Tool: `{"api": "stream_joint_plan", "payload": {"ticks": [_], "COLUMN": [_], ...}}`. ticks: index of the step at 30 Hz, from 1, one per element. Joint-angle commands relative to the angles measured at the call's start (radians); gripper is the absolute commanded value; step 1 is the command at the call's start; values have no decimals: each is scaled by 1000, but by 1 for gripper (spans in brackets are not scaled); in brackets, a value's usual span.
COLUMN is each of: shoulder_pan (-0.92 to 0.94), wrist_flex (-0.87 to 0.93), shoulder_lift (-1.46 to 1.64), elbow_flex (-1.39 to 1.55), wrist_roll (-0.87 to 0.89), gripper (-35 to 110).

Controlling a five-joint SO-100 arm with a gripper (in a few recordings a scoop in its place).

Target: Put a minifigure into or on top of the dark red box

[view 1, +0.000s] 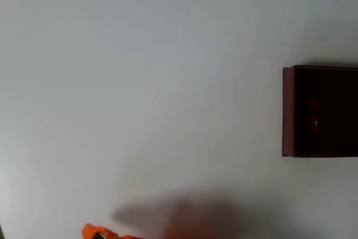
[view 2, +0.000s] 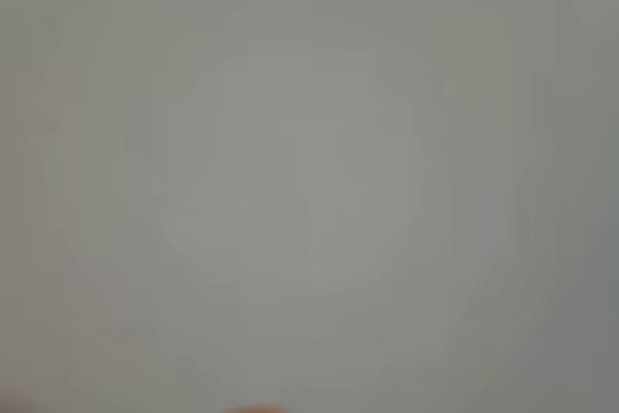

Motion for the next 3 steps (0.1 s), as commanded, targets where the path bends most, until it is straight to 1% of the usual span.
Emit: {"api": "stream_joint_plan", "payload": {"ticks": [1,3], "shoulder_pan": [-6,-5], "wrist_flex": [2,3], "shoulder_lift": [12,12], "elbow_flex": [5,5], "wrist_roll": [23,21], "gripper": [1,0]}}
